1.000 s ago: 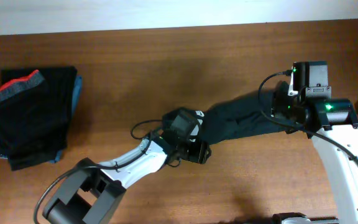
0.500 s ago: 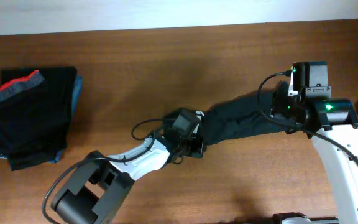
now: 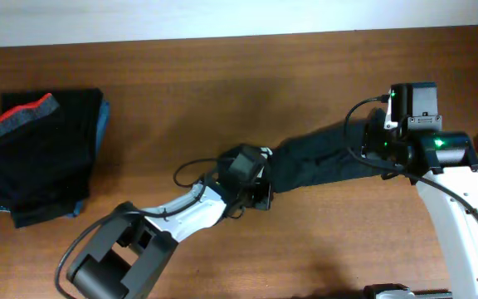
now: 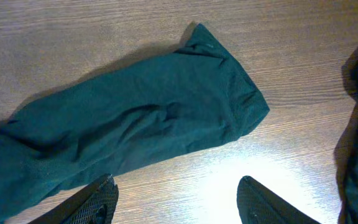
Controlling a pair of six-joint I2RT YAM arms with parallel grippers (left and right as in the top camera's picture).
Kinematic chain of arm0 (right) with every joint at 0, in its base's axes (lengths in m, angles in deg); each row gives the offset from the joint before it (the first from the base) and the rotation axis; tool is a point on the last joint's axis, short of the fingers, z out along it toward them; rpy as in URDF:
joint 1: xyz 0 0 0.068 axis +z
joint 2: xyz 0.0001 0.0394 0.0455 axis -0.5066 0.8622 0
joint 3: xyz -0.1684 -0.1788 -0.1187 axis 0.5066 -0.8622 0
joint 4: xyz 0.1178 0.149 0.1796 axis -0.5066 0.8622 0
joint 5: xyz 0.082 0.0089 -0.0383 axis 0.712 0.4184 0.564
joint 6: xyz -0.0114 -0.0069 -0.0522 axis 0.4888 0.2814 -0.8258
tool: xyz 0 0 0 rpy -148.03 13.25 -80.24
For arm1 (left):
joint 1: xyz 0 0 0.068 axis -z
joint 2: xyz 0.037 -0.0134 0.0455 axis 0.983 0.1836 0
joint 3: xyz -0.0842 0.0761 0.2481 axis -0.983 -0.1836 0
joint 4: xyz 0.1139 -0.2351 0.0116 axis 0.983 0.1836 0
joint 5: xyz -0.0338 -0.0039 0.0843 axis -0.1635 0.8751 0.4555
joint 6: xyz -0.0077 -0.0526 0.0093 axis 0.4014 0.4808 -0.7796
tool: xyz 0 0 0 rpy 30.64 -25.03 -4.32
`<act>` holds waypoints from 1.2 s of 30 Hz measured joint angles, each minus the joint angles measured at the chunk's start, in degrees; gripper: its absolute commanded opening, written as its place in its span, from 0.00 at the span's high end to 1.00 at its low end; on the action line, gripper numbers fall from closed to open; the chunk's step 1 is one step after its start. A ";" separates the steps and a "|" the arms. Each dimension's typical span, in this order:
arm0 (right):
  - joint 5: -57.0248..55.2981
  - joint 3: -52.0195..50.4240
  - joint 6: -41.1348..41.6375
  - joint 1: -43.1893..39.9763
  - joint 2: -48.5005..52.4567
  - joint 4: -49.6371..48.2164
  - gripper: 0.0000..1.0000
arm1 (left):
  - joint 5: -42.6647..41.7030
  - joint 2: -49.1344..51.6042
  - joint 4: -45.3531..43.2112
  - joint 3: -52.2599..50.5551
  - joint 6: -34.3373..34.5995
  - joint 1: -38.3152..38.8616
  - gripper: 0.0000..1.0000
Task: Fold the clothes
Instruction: 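Grasp the shirt's left end with the left gripper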
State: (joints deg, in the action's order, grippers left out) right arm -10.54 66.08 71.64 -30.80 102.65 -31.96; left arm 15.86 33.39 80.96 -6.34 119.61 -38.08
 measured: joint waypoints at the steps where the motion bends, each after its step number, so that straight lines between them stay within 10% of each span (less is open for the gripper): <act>1: 0.00 0.00 -0.02 0.00 0.00 0.02 0.33 | 0.09 -0.72 0.33 0.00 0.00 -0.39 0.99; 36: 2.84 1.16 2.56 -7.34 0.00 0.68 0.29 | 8.17 -28.76 14.62 0.02 -7.87 -16.85 0.99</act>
State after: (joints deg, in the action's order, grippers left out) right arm -7.70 67.24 74.20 -38.14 102.65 -31.29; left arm 24.03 4.62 95.58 -6.32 111.74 -54.93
